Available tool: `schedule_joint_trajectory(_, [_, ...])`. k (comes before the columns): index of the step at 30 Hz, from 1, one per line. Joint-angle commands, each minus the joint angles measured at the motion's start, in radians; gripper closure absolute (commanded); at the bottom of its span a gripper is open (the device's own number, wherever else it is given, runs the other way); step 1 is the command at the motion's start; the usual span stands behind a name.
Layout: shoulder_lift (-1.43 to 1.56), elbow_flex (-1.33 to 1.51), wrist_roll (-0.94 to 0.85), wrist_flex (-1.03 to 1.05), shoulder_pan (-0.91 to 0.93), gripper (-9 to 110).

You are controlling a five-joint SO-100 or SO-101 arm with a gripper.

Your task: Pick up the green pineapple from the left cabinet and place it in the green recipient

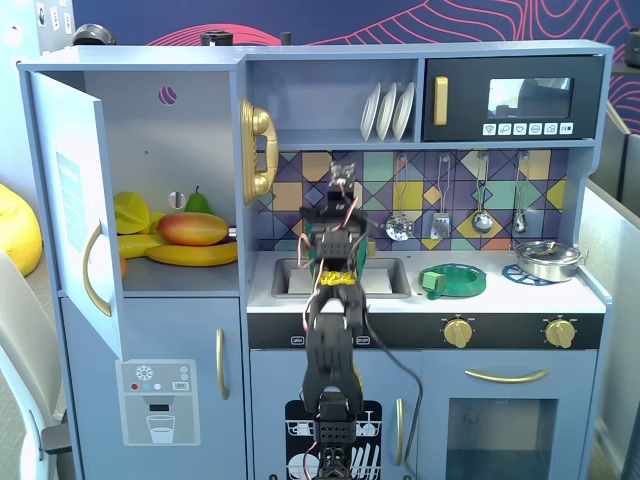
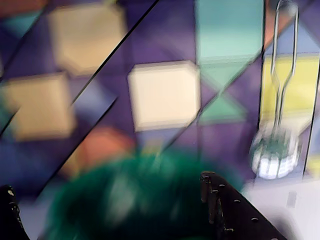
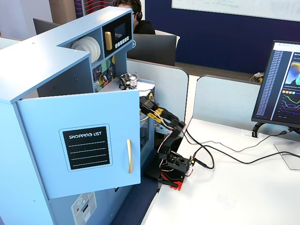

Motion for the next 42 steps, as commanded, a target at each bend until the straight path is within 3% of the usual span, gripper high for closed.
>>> schedule_joint_trajectory(1, [0.367, 0.305, 0.015, 0.104, 0.018, 61])
schedule_joint_trajectory(8, [0.733, 0.749, 0.031, 0.265, 0.018, 63])
schedule_joint_trajectory(18, [0.942, 1.132, 0.06, 0.511, -0.023, 70])
schedule_joint_trajectory(25, [0.992, 1.262, 0.026, 0.678, -0.028, 87])
schedule_joint_trajectory(32, [1.015, 1.31, 0.147, 0.942, -0.064, 92])
schedule_joint_trajectory(37, [1.058, 1.31, 0.138, 1.134, -0.058, 97])
schedule_joint_trajectory(42, [1.069, 1.31, 0.153, 1.158, -0.038, 96])
